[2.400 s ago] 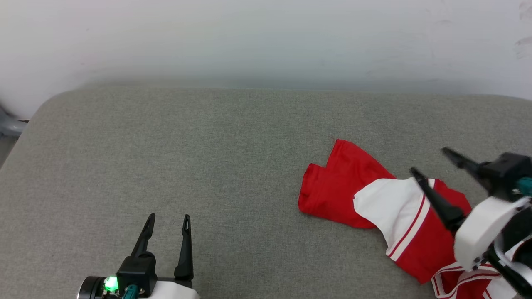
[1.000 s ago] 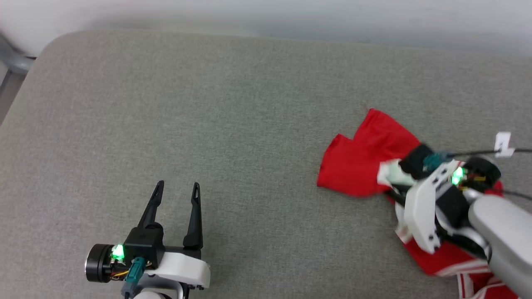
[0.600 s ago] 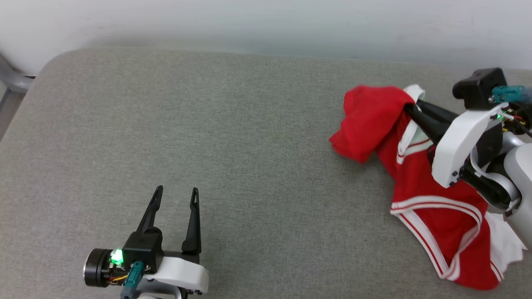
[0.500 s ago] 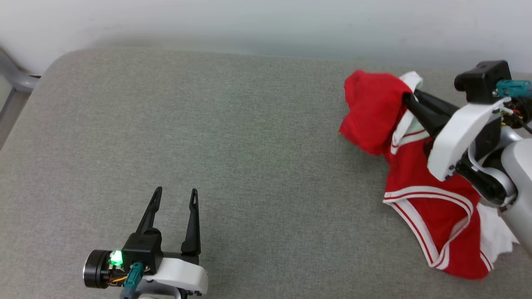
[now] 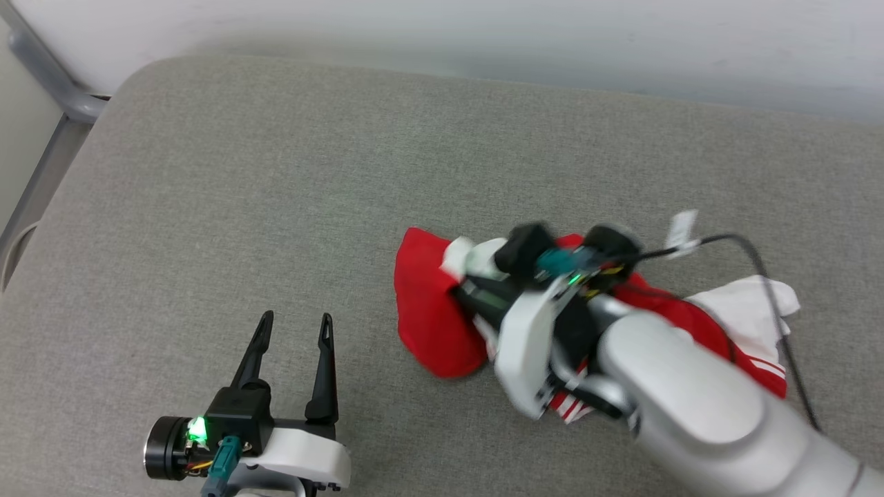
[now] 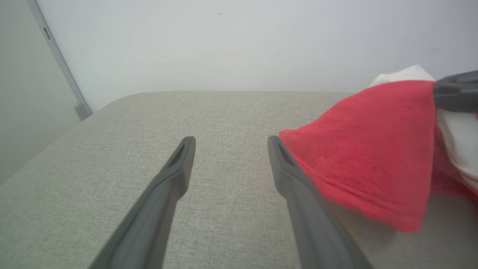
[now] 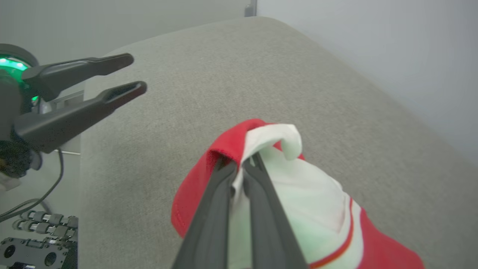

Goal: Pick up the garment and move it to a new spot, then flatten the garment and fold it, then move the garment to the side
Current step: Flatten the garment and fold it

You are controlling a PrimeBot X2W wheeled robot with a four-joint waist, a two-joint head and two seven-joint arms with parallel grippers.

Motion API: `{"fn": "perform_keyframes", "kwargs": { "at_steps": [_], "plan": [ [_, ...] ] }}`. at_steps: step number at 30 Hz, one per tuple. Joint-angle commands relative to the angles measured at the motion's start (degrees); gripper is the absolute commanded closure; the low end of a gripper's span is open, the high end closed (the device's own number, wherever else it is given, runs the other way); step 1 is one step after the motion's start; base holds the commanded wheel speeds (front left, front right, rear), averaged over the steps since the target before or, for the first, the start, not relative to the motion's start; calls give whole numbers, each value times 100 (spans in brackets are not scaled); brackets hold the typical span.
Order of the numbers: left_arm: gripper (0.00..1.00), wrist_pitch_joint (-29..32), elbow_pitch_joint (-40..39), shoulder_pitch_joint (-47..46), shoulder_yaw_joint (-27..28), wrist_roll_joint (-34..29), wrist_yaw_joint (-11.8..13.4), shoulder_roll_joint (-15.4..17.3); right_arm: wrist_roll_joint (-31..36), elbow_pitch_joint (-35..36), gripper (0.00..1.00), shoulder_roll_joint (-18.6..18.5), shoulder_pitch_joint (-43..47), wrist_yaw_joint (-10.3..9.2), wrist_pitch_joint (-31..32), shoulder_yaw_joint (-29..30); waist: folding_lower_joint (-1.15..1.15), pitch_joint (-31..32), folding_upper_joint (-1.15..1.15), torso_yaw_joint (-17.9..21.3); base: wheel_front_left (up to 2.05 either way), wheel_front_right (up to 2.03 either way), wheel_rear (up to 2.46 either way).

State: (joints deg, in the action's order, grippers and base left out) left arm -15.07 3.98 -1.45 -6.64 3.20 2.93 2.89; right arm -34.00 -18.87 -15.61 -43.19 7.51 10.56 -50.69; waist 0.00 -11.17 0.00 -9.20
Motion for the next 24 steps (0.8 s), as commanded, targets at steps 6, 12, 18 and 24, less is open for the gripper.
{"fn": "perform_keyframes", "kwargs": {
  "at_steps": [6, 12, 18, 24],
  "plan": [
    [0, -15, 38, -86, -60, 56, 55, -3, -122, -351, 100, 495, 110, -4, 34, -1411, 0, -41, 0, -140, 0, 0, 0],
    [0, -15, 43, -69, -93, 90, 83, -3, -305, -916, 100, 627, 279, -5, 156, -2206, 0, -38, 0, -186, 0, 0, 0],
    [0, -15, 71, 4, -57, 72, 85, -3, -172, -1042, 0, 601, 175, -5, -158, -2267, 0, 47, 0, -101, 0, 0, 0],
    [0, -15, 89, 175, 41, -25, 39, -3, -124, -681, 0, 365, 79, -5, -907, -2157, 0, 354, 0, 68, 0, 0, 0]
  ]
}}
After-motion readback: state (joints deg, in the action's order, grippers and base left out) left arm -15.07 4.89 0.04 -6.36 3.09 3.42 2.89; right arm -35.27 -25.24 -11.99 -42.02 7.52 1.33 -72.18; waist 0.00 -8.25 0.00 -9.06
